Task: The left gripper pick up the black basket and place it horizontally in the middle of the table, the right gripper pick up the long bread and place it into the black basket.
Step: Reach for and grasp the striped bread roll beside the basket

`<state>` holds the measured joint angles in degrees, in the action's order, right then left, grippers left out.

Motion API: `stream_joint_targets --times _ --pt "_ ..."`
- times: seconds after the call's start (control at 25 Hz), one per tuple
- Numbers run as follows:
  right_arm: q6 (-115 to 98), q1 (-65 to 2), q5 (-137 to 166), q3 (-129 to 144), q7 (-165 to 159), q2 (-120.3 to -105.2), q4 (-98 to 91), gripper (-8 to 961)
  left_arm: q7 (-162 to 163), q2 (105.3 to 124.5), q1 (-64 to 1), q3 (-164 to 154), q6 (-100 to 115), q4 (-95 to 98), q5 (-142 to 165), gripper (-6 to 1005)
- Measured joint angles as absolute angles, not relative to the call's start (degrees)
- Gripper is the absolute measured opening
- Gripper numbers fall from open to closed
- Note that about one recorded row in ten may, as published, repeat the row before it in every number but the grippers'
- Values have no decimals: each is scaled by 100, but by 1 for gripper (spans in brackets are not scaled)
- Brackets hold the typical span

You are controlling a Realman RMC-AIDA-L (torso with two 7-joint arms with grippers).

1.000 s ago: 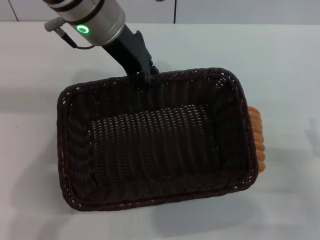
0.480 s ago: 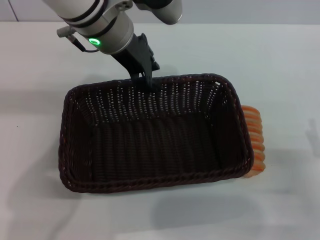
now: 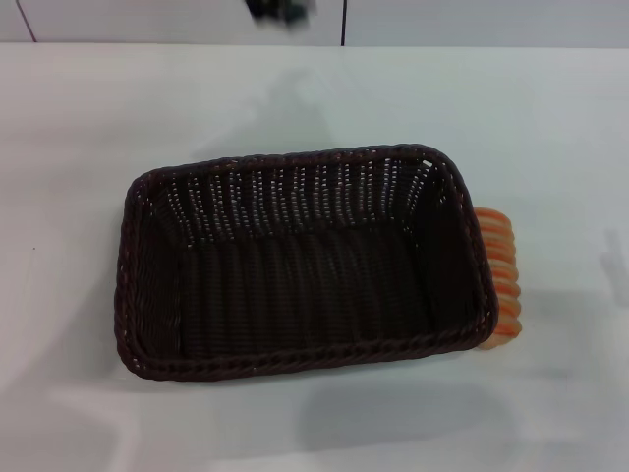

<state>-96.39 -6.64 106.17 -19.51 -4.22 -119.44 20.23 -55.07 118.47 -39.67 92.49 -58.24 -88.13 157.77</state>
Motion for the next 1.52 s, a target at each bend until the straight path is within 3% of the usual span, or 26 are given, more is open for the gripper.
stream_joint_targets --times 0.12,0.16,0.32,0.4,0.52,0.68,0.72,0.84,1.12,1.52 --pt "-9648 -676 10618 -1952 -422 -11944 2022 801 -5188 11850 -3693 9072 -5137 -9066 16127 771" --pt "-9648 -676 10618 -1952 -422 -11944 2022 800 -4771 11849 -3138 8780 -3769 -9324 16501 797" --pt "-9702 -688 10617 -1948 -422 -11936 2021 798 -4783 11835 -2376 8400 -1905 -9364 16538 798" --pt "-9718 -688 10618 -1939 -431 -11936 2021 797 -4863 11833 -1500 8056 428 -9096 16533 798" --pt "-9713 -694 10617 -1902 -501 -11935 2021 795 -4697 11838 -1082 7895 2560 -8259 16491 795" --pt "-9679 -724 10617 -1836 -563 -11935 2021 792 -4313 11857 -927 7846 3812 -7576 16396 793" --pt "-9646 -722 10617 -1782 -616 -11935 2025 792 -3222 11850 -809 7852 5019 -6651 16063 793" --pt "-9618 -709 10617 -1728 -697 -11935 2029 790 -2417 11829 -797 7974 5296 -6026 15936 794" --pt "-8893 -846 10614 -1283 -758 -11952 2031 785 -819 11863 -1303 8492 6344 -3221 15781 794" --pt "-7948 -1123 10614 -960 -738 -11973 2051 779 -766 11859 -1552 8444 6390 -2626 15637 793"
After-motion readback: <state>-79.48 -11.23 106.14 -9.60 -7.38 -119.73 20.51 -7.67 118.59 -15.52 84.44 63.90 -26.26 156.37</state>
